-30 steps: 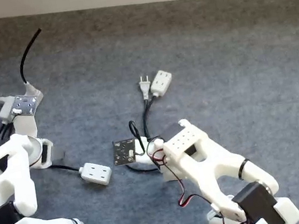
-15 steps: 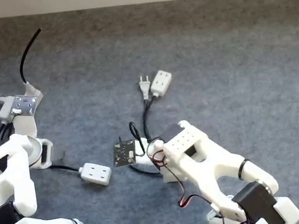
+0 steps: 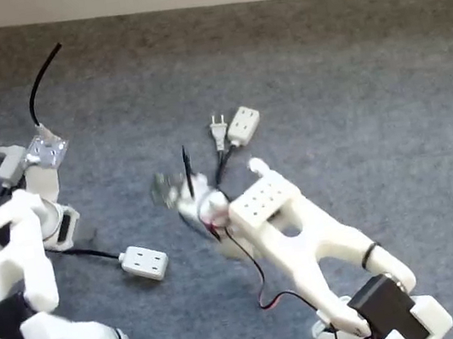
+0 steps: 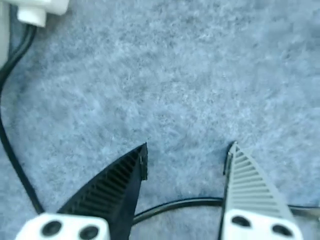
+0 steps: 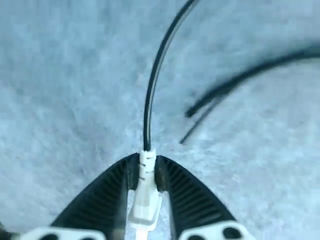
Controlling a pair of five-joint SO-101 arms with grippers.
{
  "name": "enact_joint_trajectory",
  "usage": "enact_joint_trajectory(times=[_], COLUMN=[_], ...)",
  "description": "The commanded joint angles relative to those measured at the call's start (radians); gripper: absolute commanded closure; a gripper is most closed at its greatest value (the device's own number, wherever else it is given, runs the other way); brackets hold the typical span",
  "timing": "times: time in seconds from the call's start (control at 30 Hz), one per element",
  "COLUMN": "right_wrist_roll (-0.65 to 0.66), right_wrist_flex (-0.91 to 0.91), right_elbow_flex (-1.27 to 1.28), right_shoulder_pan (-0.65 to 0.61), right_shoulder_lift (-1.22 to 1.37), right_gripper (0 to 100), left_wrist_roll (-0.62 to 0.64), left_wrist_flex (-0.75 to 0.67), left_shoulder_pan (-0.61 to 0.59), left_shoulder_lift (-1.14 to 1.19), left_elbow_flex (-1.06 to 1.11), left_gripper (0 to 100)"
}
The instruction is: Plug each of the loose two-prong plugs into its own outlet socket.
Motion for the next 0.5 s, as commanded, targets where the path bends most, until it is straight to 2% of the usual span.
enact_joint_trajectory(times=[0.0, 0.17, 0.37, 0.47], right_wrist_roll=[-0.276, -0.519, -0.6, -0.641], right_wrist_flex=[0.116, 0.176, 0.159, 0.154], right_elbow_flex=[-0.314, -0.545, -0.522, -0.561], right_shoulder_pan=[-0.007, 0.035, 0.039, 0.058], right_shoulder_lift=[-0.012, -0.01, 0.038, 0.133], right_gripper=[99.2, 99.2, 99.2, 99.2], left_wrist_roll=[0.044, 0.133, 0.18, 0.192], left_wrist_flex=[0.123, 0.153, 0.155, 0.147], left_shoulder_pan=[0.015, 0.124, 0.274, 0.34], left_shoulder_lift=[-0.148, -0.432, -0.796, -0.998], left_elbow_flex=[-0.147, -0.213, -0.081, 0.064], left_gripper=[77, 77, 61, 59])
